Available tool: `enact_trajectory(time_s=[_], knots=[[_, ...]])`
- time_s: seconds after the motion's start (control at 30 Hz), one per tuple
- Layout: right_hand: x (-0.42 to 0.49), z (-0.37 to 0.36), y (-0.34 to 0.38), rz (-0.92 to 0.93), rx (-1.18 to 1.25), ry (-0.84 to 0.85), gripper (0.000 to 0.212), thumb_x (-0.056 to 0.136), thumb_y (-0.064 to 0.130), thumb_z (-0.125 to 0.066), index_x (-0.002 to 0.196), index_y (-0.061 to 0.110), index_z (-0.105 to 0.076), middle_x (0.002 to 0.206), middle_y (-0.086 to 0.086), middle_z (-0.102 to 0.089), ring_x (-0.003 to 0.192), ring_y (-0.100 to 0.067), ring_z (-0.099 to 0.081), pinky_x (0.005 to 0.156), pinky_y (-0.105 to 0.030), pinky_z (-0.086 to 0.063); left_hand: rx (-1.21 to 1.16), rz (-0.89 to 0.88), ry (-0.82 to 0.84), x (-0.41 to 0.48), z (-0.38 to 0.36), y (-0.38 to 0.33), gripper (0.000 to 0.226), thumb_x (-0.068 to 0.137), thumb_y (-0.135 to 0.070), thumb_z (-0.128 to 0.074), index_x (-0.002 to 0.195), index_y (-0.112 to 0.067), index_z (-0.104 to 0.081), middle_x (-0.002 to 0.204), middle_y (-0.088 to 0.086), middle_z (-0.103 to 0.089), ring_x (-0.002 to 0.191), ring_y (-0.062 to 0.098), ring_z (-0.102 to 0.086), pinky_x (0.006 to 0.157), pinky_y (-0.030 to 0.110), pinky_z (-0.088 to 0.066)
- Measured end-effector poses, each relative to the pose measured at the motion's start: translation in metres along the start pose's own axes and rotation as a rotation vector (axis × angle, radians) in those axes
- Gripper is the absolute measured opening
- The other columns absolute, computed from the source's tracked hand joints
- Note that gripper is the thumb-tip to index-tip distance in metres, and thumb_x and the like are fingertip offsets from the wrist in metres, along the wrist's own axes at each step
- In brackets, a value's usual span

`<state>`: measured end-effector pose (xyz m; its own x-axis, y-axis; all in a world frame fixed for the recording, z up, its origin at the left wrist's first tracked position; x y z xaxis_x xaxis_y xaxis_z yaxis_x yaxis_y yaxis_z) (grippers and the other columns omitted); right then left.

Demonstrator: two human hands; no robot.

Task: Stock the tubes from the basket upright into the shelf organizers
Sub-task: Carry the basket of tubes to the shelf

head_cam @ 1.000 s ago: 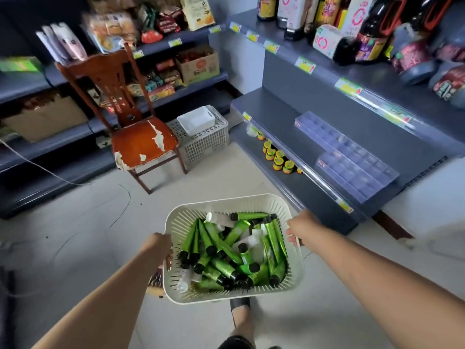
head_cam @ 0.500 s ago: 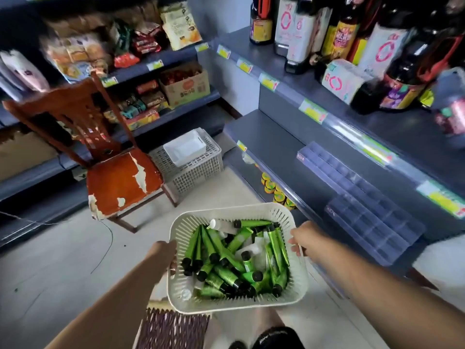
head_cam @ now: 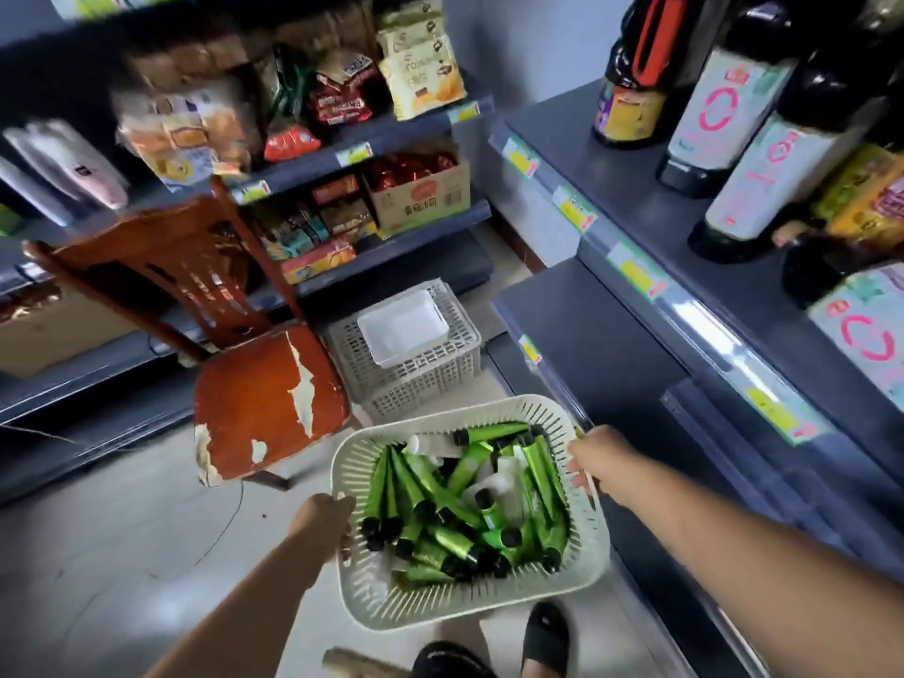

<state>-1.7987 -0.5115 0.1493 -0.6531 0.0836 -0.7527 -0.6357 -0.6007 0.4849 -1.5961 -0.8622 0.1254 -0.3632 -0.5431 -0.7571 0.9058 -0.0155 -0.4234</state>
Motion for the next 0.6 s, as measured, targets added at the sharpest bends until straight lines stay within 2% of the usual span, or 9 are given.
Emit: enact_trajectory(time_s=[0.07, 0.17, 0.23, 0.37, 0.5, 0.6], knots=[[0.022, -0.008, 0.027, -0.003, -0.004, -0.004, 0.029, 0.096, 0.005, -0.052, 0.124, -0.002, -0.055, 0.096, -0.021, -0.07, 0.047, -0.019, -0.062, 0.037, -0.019, -0.043, -0.006, 0.002, 0.018, 0.036, 0.009, -0.017, 0.032, 0.073, -0.032, -0.064, 0.083, -0.002, -0.07, 0.062, 0.013, -0.069, 0.056, 0.028, -0.065, 0.065, 0.047, -0.058], [0.057, -0.019, 0.065, -0.022, 0.0, -0.021, 0.019, 0.097, 0.002, -0.051, 0.114, -0.003, -0.056, 0.104, -0.023, -0.068, 0.04, -0.015, -0.06, 0.034, -0.019, -0.041, 0.007, -0.002, 0.026, 0.064, 0.019, -0.058, 0.023, 0.089, -0.024, -0.063, 0.089, -0.002, -0.07, 0.066, 0.013, -0.07, 0.06, 0.027, -0.065, 0.065, 0.039, -0.054], [0.078, -0.025, 0.088, -0.024, 0.002, -0.024, 0.014, 0.098, 0.002, -0.051, 0.11, 0.0, -0.056, 0.1, -0.023, -0.067, 0.037, -0.013, -0.059, 0.034, -0.018, -0.041, -0.009, -0.006, 0.048, 0.085, 0.023, -0.078, 0.019, 0.093, -0.016, -0.059, 0.09, 0.001, -0.067, 0.066, 0.013, -0.067, 0.061, 0.027, -0.063, 0.065, 0.038, -0.051], [0.129, -0.04, 0.123, -0.051, -0.026, -0.012, 0.01, 0.098, 0.006, -0.057, 0.1, -0.002, -0.062, 0.077, -0.014, -0.066, 0.048, -0.016, -0.059, 0.037, -0.019, -0.043, -0.01, 0.05, 0.049, 0.126, 0.024, -0.103, 0.015, 0.091, -0.007, -0.05, 0.093, 0.002, -0.062, 0.068, 0.015, -0.064, 0.06, 0.026, -0.059, 0.064, 0.038, -0.047], [0.191, -0.063, 0.145, -0.061, -0.042, 0.004, 0.011, 0.097, 0.008, -0.058, 0.097, -0.002, -0.063, 0.074, -0.014, -0.066, 0.051, -0.021, -0.059, 0.042, -0.022, -0.044, 0.023, 0.082, 0.037, 0.172, 0.008, -0.122, 0.013, 0.092, -0.003, -0.047, 0.084, -0.001, -0.057, 0.058, 0.012, -0.06, 0.054, 0.026, -0.057, 0.056, 0.035, -0.044], [0.23, -0.084, 0.15, -0.099, -0.049, -0.026, 0.01, 0.094, 0.009, -0.058, 0.091, 0.001, -0.063, 0.073, -0.013, -0.066, 0.05, -0.022, -0.059, 0.043, -0.025, -0.046, 0.045, 0.093, 0.03, 0.21, -0.008, -0.127, 0.014, 0.091, -0.005, -0.046, 0.084, -0.002, -0.058, 0.064, 0.015, -0.064, 0.057, 0.029, -0.061, 0.058, 0.037, -0.05]])
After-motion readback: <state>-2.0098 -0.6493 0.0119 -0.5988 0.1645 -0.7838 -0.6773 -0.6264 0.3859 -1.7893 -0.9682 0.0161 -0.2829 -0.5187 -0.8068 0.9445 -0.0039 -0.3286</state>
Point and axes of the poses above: each hand's wrist, its own x-axis towards the middle knuckle, its own z-axis out of the back of the hand, y = z × x, the point moved 1 cm from there along x, towards the middle knuckle
